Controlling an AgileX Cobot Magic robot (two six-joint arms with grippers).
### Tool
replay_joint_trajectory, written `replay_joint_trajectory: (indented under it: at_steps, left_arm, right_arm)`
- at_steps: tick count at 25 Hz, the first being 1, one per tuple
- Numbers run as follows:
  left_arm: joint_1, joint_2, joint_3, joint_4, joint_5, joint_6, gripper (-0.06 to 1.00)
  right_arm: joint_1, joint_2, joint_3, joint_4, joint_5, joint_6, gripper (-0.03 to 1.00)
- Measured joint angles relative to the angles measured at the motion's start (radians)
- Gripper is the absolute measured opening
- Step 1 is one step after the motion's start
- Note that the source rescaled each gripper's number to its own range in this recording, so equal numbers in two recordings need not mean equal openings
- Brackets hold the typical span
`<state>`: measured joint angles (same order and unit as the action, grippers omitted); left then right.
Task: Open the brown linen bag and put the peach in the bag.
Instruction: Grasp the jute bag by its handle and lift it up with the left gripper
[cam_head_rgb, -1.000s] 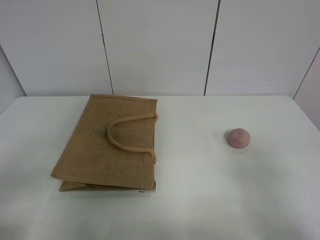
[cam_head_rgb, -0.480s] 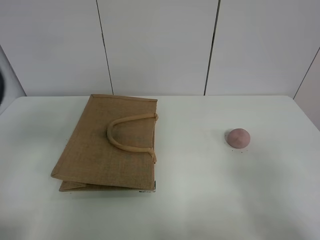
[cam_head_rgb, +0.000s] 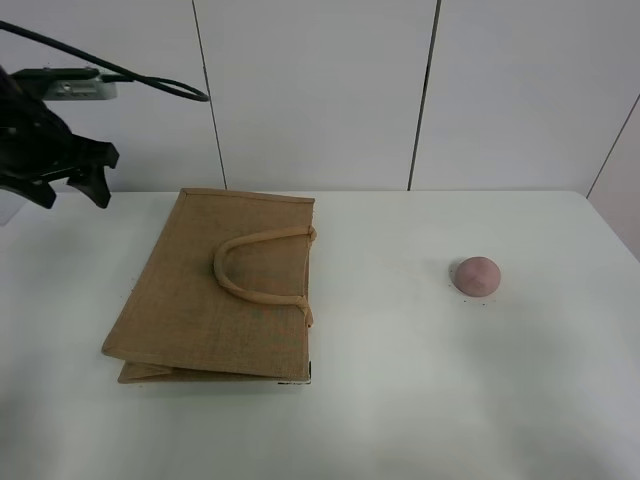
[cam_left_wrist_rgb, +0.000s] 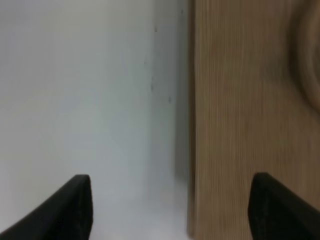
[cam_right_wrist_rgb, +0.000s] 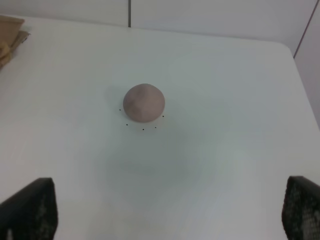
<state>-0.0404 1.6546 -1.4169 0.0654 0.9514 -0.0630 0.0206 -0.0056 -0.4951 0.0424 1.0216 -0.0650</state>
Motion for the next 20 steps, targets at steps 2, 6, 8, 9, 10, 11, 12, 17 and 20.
replay_joint_trajectory:
  at_steps: [2,6,8,9,10,11,12,17,20]
  left_arm:
    - [0.0,0.106,-0.08,-0.002,0.008,-0.011,0.97]
    - [-0.036,0.251,-0.207,-0.016,0.033,-0.036,0.97]
    - [-0.077,0.305,-0.244,-0.019,0.049,-0.061,0.97]
    - [-0.103,0.326,-0.254,-0.02,0.052,-0.078,0.97]
    - [-0.124,0.341,-0.263,-0.024,0.052,-0.094,0.97]
    - [-0.15,0.357,-0.267,-0.025,0.046,-0.106,0.97]
    - [-0.173,0.372,-0.268,-0.026,0.039,-0.116,0.97]
    - [-0.228,0.436,-0.278,-0.04,-0.014,-0.173,0.97]
    - [-0.228,0.48,-0.282,-0.045,-0.033,-0.184,0.97]
  right_arm:
    - [0.0,0.0,0.0,0.0,0.0,0.0,1.0]
    - [0.0,0.0,0.0,0.0,0.0,0.0,1.0]
    - [0.0,0.0,0.0,0.0,0.0,0.0,1.0]
    - [0.0,0.0,0.0,0.0,0.0,0.0,1.0]
    - [0.0,0.0,0.0,0.0,0.0,0.0,1.0]
    - [0.0,0.0,0.0,0.0,0.0,0.0,1.0]
    - [0.0,0.0,0.0,0.0,0.0,0.0,1.0]
    - [0.0,0.0,0.0,0.0,0.0,0.0,1.0]
    - [0.0,0.0,0.0,0.0,0.0,0.0,1.0]
